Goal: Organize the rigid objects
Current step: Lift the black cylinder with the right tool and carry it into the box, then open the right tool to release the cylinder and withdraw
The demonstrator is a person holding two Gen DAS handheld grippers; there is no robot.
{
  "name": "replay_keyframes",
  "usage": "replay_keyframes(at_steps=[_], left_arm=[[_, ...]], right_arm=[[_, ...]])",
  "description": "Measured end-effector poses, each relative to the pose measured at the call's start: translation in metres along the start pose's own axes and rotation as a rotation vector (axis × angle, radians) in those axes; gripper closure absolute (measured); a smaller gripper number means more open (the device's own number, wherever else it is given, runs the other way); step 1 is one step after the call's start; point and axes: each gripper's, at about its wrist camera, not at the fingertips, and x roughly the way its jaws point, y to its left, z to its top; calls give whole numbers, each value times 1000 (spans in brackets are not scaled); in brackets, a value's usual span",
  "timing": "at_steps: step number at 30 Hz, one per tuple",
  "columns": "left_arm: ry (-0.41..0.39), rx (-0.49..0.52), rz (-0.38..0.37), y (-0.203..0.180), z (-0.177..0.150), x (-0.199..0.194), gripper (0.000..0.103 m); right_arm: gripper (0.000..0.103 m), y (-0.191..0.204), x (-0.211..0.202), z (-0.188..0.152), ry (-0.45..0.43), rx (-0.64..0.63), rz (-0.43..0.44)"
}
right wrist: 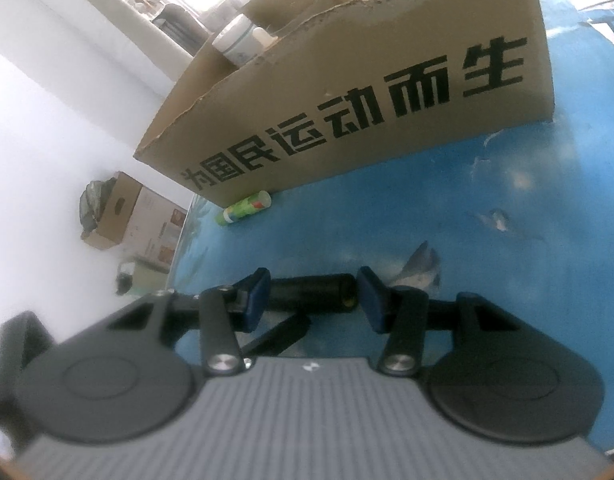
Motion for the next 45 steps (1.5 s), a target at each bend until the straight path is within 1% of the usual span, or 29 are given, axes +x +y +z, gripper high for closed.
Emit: replay_keyframes(at_steps=[7,9,11,14,19,22,26,30,32,34,35,37,42,43,45], left_arm=[[-27,1,11,-1,-2,-1,58],[-34,1,17,-2,-3,-2,60],[-38,0,22,-1,-3,-4,60],[-51,-1,27,-2,-2,-7,60],[-76,4,38,-3,1,-16,60],[-117,10,51,-4,9,-29,60],[-202,32,79,-4,31,-52,60],[-314,63,105,-2,68,-70,59],[-344,72,106,-3,88,-70,59],[-358,71,96,-3,106,-64,59],[-353,71,89,-3,113,-58,59],[-312,55,64,-2,126,-40,59],[-166,-71,-63,16,138,13,59],[-151,-87,-83,20,137,20,60],[-150,-103,-99,24,137,27,61]], right_arm=[[55,-1,-2,-6,-18,-7,0],[58,0,-2,-7,-28,-18,-10],[66,2,-3,-7,-33,-35,-29],[68,3,-6,-7,-41,-37,-30],[68,9,-10,-6,-54,-59,-38],[68,16,-18,-4,-70,-65,-36],[68,38,-41,5,-134,-111,-30],[68,65,-71,24,-227,-177,-19],[68,78,-86,39,-279,-227,-26],[67,84,-95,54,-311,-260,-41],[67,86,-97,62,-322,-272,-52],[67,83,-99,76,-327,-285,-82],[67,60,-83,103,-274,-270,-147],[67,55,-79,107,-262,-268,-155],[67,46,-72,113,-245,-264,-177]])
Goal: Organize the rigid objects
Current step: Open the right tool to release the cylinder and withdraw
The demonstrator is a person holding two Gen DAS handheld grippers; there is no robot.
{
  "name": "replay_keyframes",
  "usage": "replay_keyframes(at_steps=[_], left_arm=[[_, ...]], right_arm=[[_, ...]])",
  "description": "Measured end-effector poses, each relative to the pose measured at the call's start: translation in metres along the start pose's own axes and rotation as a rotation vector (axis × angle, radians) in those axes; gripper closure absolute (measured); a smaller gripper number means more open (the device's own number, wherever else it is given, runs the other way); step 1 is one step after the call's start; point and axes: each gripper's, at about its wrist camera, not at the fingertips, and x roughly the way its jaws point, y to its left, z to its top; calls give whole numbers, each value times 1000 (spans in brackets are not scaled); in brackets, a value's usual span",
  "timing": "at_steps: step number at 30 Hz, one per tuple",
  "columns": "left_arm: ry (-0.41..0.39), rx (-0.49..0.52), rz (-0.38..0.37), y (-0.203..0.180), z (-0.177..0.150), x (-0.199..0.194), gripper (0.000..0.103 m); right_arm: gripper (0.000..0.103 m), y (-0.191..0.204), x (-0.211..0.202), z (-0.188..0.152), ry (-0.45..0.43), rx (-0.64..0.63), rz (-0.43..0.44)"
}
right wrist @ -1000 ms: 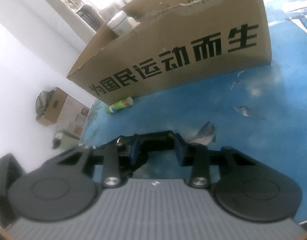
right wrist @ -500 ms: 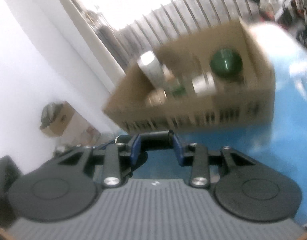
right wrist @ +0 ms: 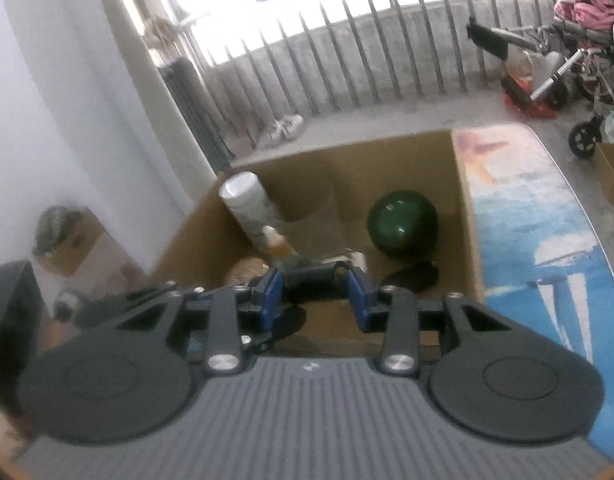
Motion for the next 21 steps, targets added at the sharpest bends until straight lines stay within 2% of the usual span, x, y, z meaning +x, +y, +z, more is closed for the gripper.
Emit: replay_keyframes(at_steps=[4,10,16,21], left_arm=[[3,4,0,6,-3,8,49],[-16,-3,2,7,-6,-2,41],[-79,-7,16,3,-16,-49,27],[-109,-59,75,18,-41,-102,19]], right_arm=[[65,-8,13,-1,5,-3,-14],[63,-13,4,-4,-30,16,-27],[62,-7,-31,-12,-88,34,-9],[59,0,-63,-32,-114,76,53]])
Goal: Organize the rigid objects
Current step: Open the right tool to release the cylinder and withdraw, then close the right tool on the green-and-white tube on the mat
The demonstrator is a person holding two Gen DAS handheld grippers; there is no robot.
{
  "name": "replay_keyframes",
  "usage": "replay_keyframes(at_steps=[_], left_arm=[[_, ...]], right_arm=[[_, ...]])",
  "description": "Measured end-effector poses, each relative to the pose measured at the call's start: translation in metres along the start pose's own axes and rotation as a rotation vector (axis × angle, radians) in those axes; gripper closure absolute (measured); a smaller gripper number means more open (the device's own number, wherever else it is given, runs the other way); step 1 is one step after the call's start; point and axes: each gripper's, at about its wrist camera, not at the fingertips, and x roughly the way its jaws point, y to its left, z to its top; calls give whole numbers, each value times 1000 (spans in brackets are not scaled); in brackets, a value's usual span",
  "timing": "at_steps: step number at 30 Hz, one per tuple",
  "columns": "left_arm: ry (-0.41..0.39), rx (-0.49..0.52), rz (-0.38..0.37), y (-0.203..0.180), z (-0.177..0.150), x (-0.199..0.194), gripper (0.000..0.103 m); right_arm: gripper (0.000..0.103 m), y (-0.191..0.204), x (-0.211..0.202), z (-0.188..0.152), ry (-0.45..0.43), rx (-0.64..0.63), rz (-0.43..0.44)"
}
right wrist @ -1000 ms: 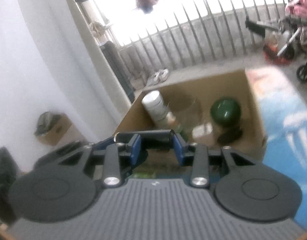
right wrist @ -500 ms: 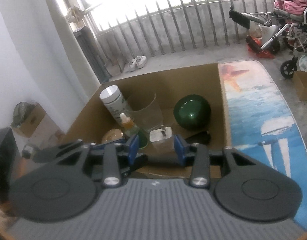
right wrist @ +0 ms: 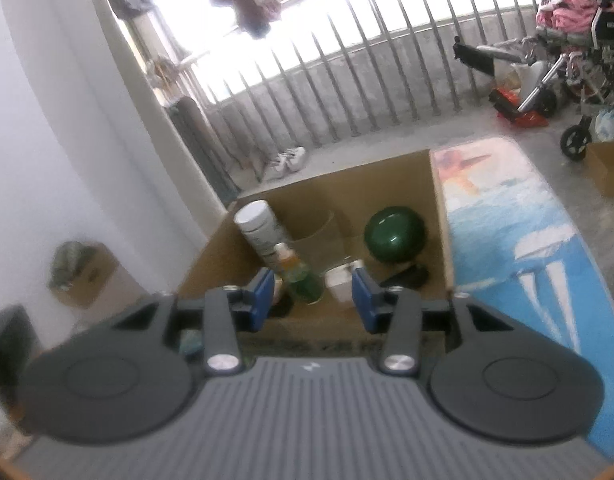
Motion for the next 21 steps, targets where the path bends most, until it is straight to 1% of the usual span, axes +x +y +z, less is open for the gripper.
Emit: replay_keyframes(at_steps=[2,5,7,9,12,14,16,18,21], left_arm=[[9,-30,39,10,-12,-14,18],[65,-100,88,30,-30,-19,18],[108,-130,105,42,-40,-14,18],[142,-135,121,49,-48,-6,18],[156,-129,144,56,-59,8,19],[167,-130,155,63,-64,19,21],[181,-138,154,67,-68,29,33],[204,-134,149,70,-70,41,37],[211,-117,156,73,-74,50,39]], right_arm=[[57,2,-8,-9,10,23,33],[51,8,-9,-24,49,60,79],[50,14,1,-37,102,79,105],[50,19,17,-50,151,91,118],[50,28,44,-67,202,113,150],[50,32,64,-75,229,135,166],[50,37,87,-82,258,152,181],[52,42,107,-88,284,161,186],[55,46,136,-89,296,172,180]])
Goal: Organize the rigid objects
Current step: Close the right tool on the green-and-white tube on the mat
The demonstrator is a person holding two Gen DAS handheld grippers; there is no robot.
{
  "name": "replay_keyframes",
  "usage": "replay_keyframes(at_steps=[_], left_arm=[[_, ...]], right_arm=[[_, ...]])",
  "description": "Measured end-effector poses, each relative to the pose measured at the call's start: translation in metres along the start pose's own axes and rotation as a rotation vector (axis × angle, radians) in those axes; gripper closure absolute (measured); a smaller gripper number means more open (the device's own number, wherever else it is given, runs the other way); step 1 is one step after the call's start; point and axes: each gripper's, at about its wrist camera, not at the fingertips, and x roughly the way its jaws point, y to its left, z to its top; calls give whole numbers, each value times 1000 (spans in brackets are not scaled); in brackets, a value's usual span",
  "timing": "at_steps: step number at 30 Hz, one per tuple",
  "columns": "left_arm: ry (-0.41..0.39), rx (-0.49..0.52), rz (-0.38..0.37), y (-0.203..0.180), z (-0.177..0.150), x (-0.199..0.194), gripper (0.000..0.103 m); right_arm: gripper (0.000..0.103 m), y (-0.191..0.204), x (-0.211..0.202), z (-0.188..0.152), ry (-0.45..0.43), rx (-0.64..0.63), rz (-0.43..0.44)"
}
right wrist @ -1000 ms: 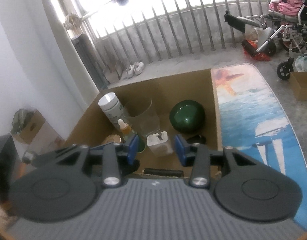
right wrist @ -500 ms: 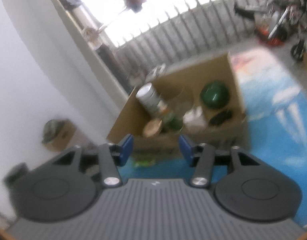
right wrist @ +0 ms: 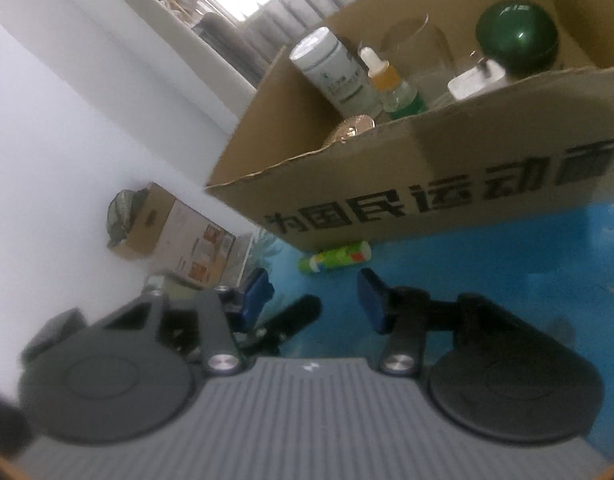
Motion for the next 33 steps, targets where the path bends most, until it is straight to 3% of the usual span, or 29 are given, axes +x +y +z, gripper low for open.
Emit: replay_keyframes(at_steps=[5,11,23,33], left_arm=[[8,17,7,1,5,14,41],[-9,39,15,-3,6,21,54],[-18,47,30,-16,0,15,57],[-19,74,19,-42,-8,-3,57]], right_arm=[[62,-11,21,6,-13,28,-25],[76,-19,40,4,-4,39,-23],[79,-18,47,0,9,51,-37],[79,-13,16,-13,8,33,-81]])
